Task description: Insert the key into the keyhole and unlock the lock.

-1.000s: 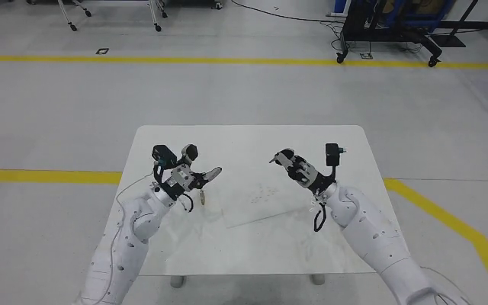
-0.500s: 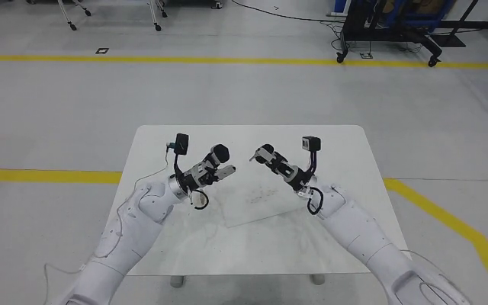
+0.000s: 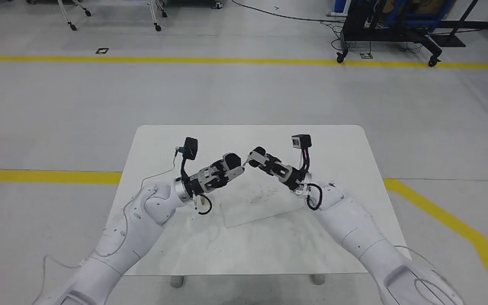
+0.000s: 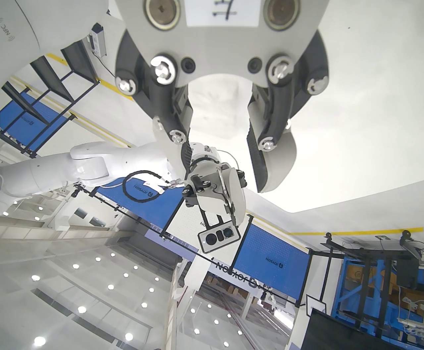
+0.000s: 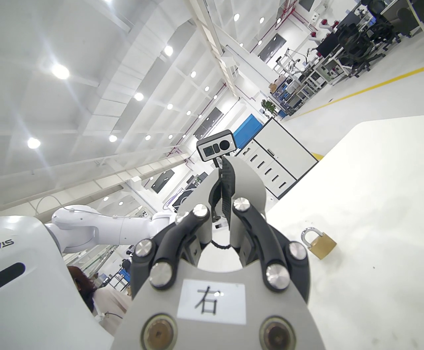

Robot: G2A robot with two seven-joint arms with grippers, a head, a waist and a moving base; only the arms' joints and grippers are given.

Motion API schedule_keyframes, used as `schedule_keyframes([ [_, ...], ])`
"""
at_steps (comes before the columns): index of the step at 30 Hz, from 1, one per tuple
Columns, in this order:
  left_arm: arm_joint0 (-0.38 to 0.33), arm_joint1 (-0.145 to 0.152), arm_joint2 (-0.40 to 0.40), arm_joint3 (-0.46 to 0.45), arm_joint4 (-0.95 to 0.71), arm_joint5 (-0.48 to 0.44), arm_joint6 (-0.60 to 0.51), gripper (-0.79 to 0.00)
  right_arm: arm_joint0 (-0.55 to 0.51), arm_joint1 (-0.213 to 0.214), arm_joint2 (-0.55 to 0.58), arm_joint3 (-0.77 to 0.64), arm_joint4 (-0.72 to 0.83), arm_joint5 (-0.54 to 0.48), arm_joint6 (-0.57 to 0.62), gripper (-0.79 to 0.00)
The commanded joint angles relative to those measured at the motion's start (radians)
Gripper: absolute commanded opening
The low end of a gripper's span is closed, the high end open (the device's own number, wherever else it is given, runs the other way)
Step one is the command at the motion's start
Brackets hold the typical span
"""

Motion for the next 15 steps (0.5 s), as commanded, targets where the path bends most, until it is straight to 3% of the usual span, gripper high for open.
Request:
schedule_keyframes([
  [1, -0.010, 0.002, 0.029, 0.005, -0.015, 0.000, 0.017, -0.483, 0.002, -0.007, 0.012, 0.006, -0.027, 0.000, 0.014, -0.785],
  [2, -0.016, 0.003, 0.041, 0.009, -0.019, 0.000, 0.022, -0.523, 0.002, -0.010, 0.019, 0.010, -0.043, 0.000, 0.013, -0.785],
  [7, -0.046, 0.008, 0.093, 0.040, -0.059, 0.000, 0.035, -0.526, -0.006, -0.025, 0.045, 0.005, -0.117, 0.000, -0.002, -0.785],
  [11, -0.068, 0.011, 0.120, 0.065, -0.090, 0.000, 0.036, -0.603, -0.015, -0.034, 0.064, -0.008, -0.158, 0.000, -0.005, -0.785],
  [13, -0.076, 0.013, 0.131, 0.073, -0.105, 0.000, 0.035, -0.680, -0.018, -0.037, 0.074, -0.012, -0.177, 0.000, -0.006, -0.785],
  [14, -0.079, 0.014, 0.136, 0.076, -0.112, 0.000, 0.033, -0.773, -0.019, -0.038, 0.079, -0.014, -0.188, 0.000, -0.008, -0.785],
  [15, -0.083, 0.015, 0.140, 0.080, -0.119, 0.000, 0.031, -0.785, -0.022, -0.040, 0.083, -0.016, -0.195, 0.000, -0.011, -0.785],
])
